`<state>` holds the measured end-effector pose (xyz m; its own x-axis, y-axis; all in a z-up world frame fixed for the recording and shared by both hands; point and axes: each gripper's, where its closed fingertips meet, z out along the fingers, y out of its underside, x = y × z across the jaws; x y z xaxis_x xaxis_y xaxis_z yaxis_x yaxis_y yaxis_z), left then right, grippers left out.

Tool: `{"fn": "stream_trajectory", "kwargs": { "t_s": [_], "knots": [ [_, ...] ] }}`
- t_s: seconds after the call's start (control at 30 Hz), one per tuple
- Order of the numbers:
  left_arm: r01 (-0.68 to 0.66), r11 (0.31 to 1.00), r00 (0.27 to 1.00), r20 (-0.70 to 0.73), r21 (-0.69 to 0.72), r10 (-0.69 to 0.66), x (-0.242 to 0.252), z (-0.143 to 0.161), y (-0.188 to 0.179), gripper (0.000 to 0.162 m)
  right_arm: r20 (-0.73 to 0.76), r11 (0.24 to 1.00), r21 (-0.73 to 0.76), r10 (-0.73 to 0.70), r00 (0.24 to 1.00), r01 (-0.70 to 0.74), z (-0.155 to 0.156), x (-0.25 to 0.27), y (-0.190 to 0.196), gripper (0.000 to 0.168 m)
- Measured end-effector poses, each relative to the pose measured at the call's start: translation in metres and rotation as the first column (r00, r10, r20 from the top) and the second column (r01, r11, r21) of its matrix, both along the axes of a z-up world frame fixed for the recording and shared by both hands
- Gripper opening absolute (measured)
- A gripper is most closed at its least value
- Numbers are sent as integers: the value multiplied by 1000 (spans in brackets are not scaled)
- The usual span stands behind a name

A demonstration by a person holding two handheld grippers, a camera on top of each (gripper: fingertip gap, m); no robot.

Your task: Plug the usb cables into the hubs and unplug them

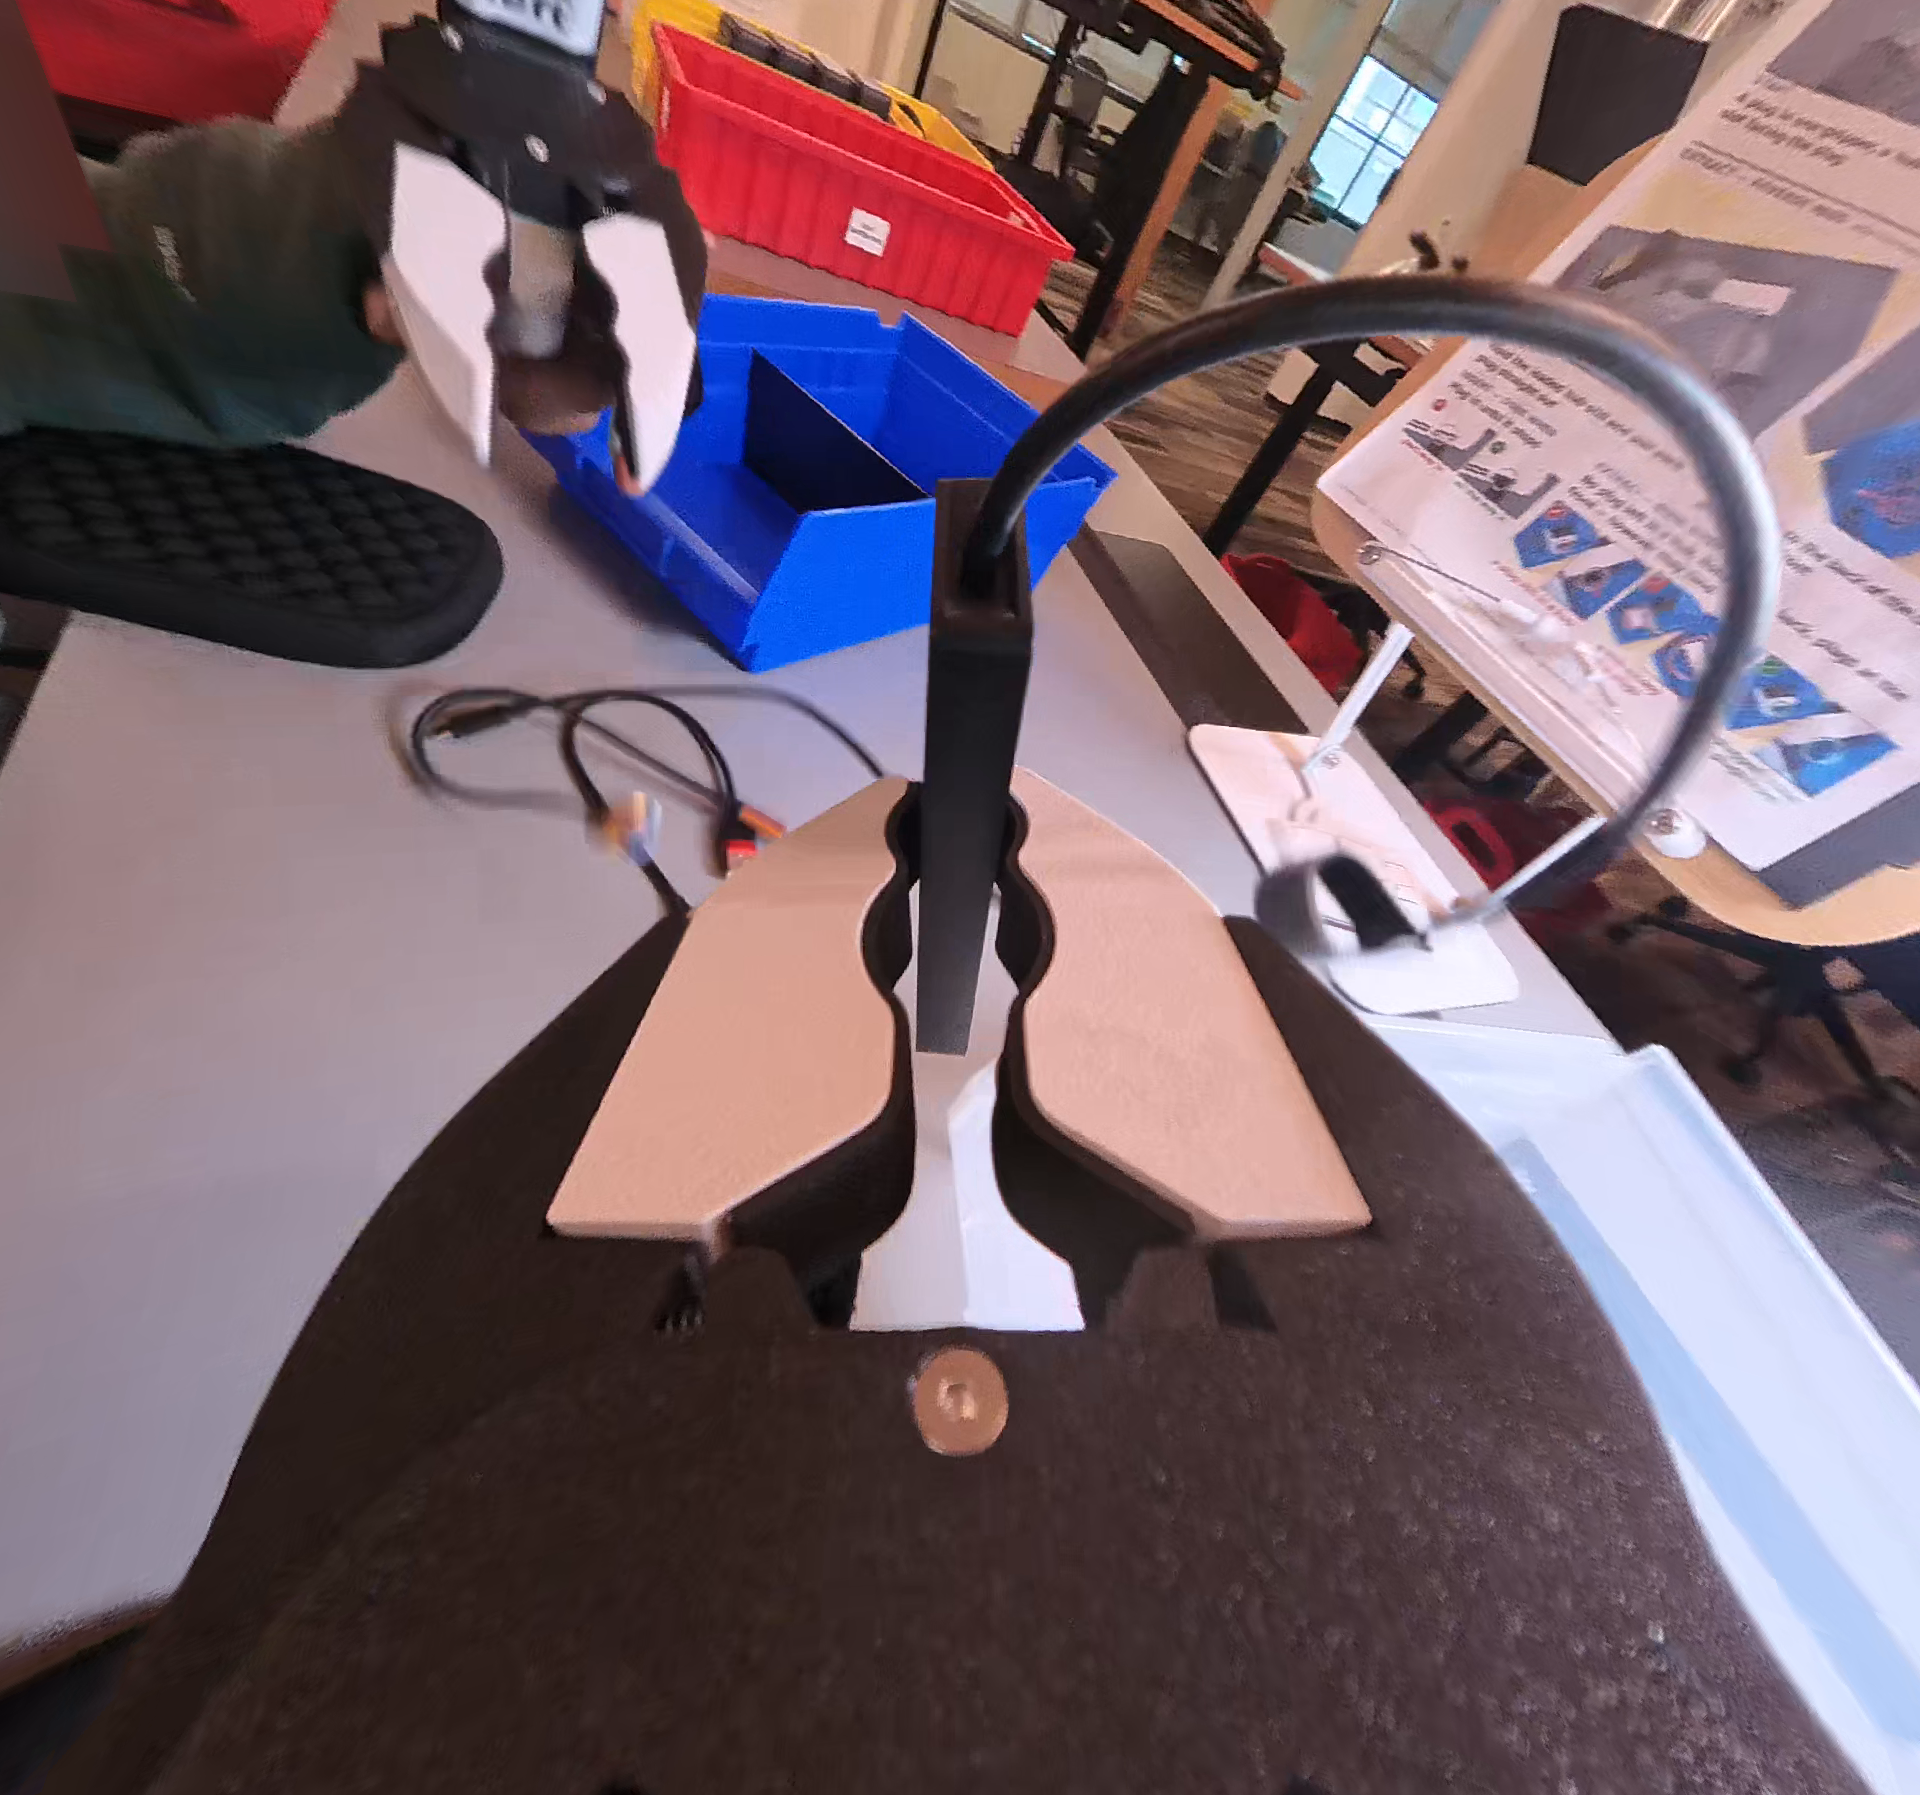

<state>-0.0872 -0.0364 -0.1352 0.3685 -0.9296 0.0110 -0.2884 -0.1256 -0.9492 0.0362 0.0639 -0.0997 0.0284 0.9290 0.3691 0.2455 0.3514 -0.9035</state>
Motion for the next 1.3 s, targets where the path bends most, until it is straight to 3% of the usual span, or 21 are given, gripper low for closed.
{"fn": "stream_trajectory", "kwargs": {
  "t_s": [0.07, 0.13, 0.33, 0.43, 0.47, 0.5, 0.53, 0.6, 0.7, 0.8, 0.87, 1.0, 1.17, 1.3],
  "knots": [
    [-50, 999, 996, 80, 19, 48, -10, 17, 8, 36, 1, 1000, 27, -8, 1000, 8, 5, 2, 0, 12],
    [-142, 990, 987, 77, 13, 141, -22, 15, 25, 33, 9, 999, 53, 0, 1000, -1, 10, 3, -2, 12],
    [-277, 942, 957, -138, -190, 254, -7, -71, 73, 39, 41, 991, 94, 95, 995, -99, 25, -6, -24, 12],
    [-403, 902, 899, -255, -158, 357, -4, -98, 103, 47, 37, 979, 116, 167, 985, -170, 35, -10, -42, 12],
    [-418, 897, 879, -313, -143, 360, -5, -106, 107, 39, 31, 974, 126, 189, 982, -191, 38, -9, -49, 12],
    [-408, 904, 863, -378, -127, 336, -6, -113, 106, 16, 17, 967, 130, 219, 976, -219, 43, -7, -57, 12],
    [-388, 916, 860, -397, -104, 319, -4, -113, 105, 7, -2, 960, 127, 253, 967, -251, 48, -3, -65, 12],
    [-353, 931, 886, -353, -96, 300, 2, -96, 99, 2, -40, 950, 109, 299, 954, -293, 58, 8, -76, 12],
    [-333, 941, 937, -134, -67, 322, 8, -38, 92, 2, -68, 947, 47, 319, 945, -317, 57, 18, -79, 12],
    [-288, 956, 952, 95, -48, 292, 18, 15, 80, 0, -49, 948, -59, 310, 949, -313, 33, 7, -76, 11],
    [-237, 971, 959, 157, -21, 237, 32, 29, 68, 0, -65, 944, -134, 297, 953, -303, 14, -9, -75, 12],
    [-130, 988, 983, 137, 81, 118, 65, 28, 40, 0, -195, 879, -311, 313, 930, -361, -9, -35, -78, 12],
    [-53, 985, 998, 49, 164, 45, 83, 11, 20, 0, -392, 715, -457, 371, 842, -528, -9, -40, -89, 12],
    [-33, 977, 999, 5, 213, 33, 84, 6, 16, 0, -399, 663, -501, 394, 828, -557, -12, -43, -97, 12]
  ]
}}
